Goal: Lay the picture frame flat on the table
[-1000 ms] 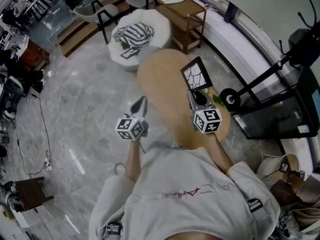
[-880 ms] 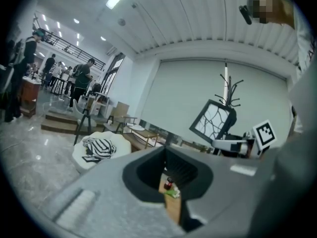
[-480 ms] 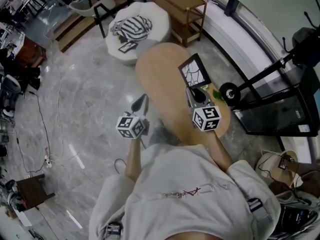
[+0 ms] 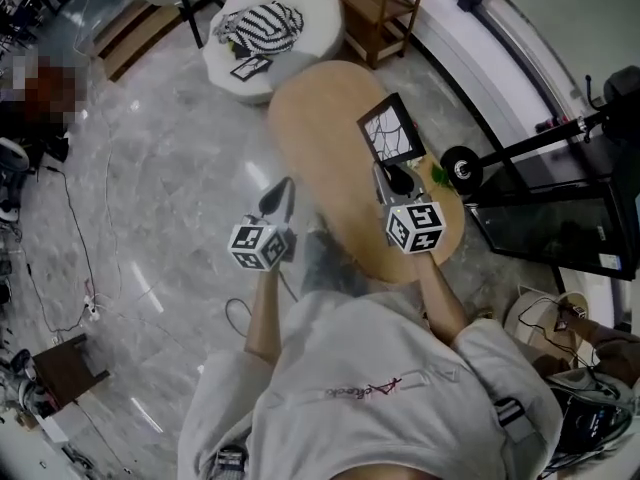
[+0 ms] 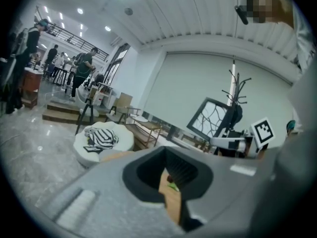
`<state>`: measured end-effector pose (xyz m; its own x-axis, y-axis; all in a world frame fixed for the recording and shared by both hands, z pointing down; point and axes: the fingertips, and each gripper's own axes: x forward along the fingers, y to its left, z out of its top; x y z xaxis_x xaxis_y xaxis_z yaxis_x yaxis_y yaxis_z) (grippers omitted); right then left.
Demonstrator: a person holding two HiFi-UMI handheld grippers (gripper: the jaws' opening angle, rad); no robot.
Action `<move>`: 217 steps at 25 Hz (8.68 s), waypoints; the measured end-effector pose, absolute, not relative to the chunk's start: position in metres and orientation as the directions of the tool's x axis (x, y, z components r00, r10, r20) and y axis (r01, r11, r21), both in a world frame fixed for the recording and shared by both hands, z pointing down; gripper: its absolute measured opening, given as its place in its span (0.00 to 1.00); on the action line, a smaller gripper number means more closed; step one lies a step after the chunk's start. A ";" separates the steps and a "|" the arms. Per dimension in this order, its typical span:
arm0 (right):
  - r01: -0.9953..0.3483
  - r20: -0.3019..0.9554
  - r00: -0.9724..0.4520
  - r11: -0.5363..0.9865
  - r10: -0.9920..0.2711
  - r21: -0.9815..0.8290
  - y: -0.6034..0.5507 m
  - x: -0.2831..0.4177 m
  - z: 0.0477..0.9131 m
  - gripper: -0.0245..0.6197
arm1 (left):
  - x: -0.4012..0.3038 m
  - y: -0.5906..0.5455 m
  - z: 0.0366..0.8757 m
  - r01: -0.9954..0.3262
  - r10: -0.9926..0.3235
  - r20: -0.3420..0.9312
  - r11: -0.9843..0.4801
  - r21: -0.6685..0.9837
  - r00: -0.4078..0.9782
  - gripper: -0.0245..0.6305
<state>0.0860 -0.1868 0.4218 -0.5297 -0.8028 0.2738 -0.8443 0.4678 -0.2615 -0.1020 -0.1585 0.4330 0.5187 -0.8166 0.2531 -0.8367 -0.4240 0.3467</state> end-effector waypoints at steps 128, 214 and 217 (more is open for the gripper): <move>-0.275 0.324 -0.626 -0.187 -0.709 -0.943 -0.380 -0.020 0.921 0.15 | -0.120 -0.304 0.850 -0.797 -0.650 0.481 -0.366 0.480 0.588 0.04; -0.889 0.557 -0.455 0.381 -0.695 -0.252 -0.335 -0.016 0.748 0.04 | -0.148 -0.296 0.726 -0.819 -0.721 0.419 -0.374 0.435 0.552 0.04; -0.889 0.521 -0.457 0.386 -0.720 -0.246 -0.328 -0.012 0.710 0.04 | -0.149 -0.288 0.702 -0.825 -0.731 0.411 -0.376 0.422 0.544 0.04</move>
